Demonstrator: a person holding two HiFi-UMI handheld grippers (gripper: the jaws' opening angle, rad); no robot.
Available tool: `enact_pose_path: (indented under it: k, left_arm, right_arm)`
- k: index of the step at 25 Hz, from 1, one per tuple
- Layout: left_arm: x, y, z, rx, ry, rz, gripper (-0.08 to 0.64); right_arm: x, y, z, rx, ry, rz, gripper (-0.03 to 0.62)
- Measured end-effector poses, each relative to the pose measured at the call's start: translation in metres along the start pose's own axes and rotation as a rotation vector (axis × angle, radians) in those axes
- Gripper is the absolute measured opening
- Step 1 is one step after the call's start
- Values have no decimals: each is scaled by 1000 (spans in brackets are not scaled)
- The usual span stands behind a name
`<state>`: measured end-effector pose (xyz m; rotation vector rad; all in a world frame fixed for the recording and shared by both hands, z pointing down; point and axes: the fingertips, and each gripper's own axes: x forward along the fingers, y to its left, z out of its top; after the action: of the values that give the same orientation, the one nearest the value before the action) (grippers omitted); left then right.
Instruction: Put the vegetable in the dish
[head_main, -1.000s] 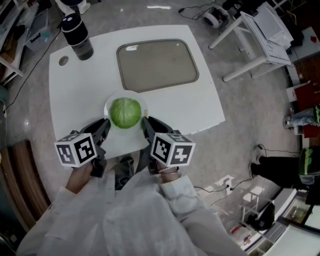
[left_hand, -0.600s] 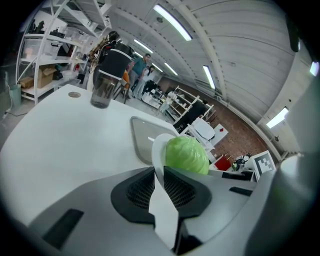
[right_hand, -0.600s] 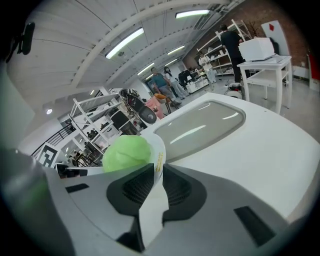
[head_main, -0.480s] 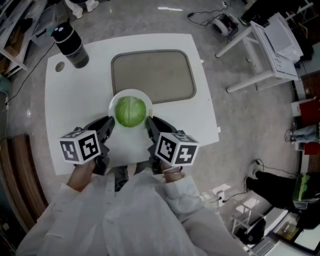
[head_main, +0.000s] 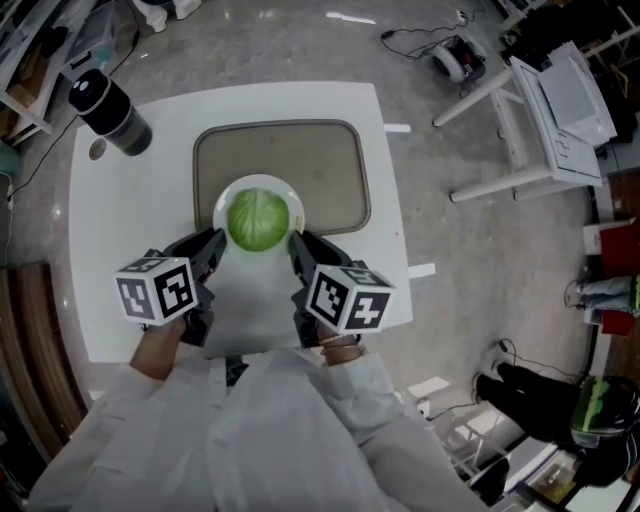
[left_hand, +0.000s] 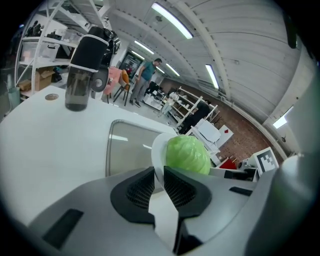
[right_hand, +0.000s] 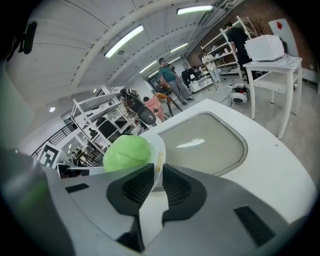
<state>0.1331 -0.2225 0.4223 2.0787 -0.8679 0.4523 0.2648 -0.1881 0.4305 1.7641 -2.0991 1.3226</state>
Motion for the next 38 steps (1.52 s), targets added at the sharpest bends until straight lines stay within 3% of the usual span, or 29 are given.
enact_pose_path:
  k: [15, 38]
  left_arm:
    - [87, -1, 42, -9, -28, 41, 60]
    - [134, 30, 41, -49, 41, 98, 60]
  right_arm:
    - [52, -64, 61, 13, 26, 22, 63]
    - [104, -95, 60, -22, 122, -10, 63]
